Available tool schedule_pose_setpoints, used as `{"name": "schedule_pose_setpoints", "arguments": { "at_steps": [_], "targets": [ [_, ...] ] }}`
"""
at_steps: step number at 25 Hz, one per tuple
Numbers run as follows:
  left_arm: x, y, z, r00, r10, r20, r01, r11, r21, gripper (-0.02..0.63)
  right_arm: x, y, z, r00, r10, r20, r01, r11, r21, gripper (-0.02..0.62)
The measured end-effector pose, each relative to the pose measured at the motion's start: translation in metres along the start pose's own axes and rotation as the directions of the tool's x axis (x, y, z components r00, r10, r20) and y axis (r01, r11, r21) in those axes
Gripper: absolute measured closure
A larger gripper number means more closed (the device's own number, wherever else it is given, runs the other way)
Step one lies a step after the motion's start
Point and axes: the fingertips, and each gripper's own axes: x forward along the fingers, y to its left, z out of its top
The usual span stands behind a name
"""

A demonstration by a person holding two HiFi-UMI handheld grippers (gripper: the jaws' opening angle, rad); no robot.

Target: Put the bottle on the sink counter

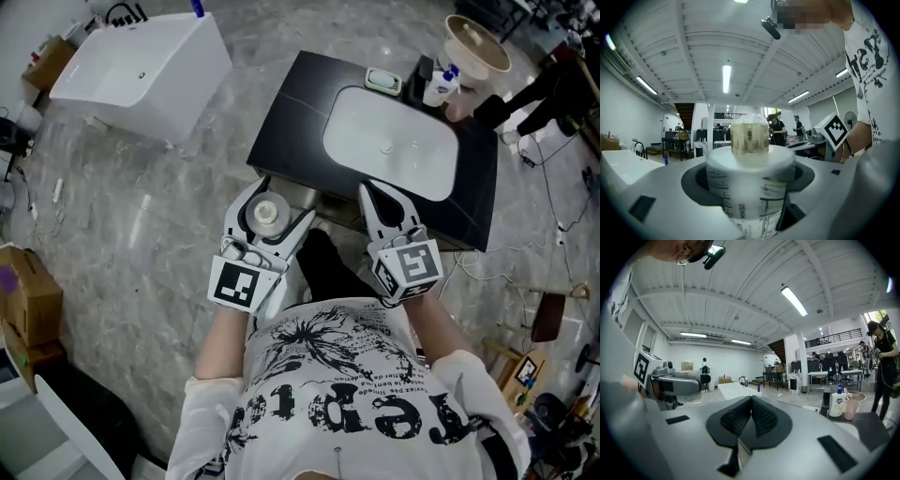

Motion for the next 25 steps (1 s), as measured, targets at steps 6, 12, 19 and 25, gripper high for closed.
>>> {"name": "schedule_pose_setpoints", "arguments": {
  "at_steps": [6,12,19,25],
  "targets": [
    [0.1,0.058,-0.016,0.998,-0.045,-0.037,0.045,0.999,0.016,0.256,0.091,-0.069,0.003,1.0,-0.02,-0.002,0.02,1.0,0.02,0.58],
    [0.211,0.118,-0.028,0.994,-0.098,-0.049,0.099,0.995,0.013,0.256,0.182,-0.147,0.008,0.998,-0.064,-0.019,0.065,0.996,0.069,0.58],
    [0.339,0.177,-0.076,0.982,-0.156,-0.103,0.156,0.988,-0.005,0.256,0.273,-0.233,-0.011,0.992,-0.094,-0.084,0.102,0.99,0.098,0.58],
    [0.409,0.193,-0.144,0.962,-0.209,-0.175,0.204,0.978,-0.048,0.256,0.311,-0.282,-0.047,0.987,-0.107,-0.12,0.121,0.986,0.117,0.58]
  ]
}}
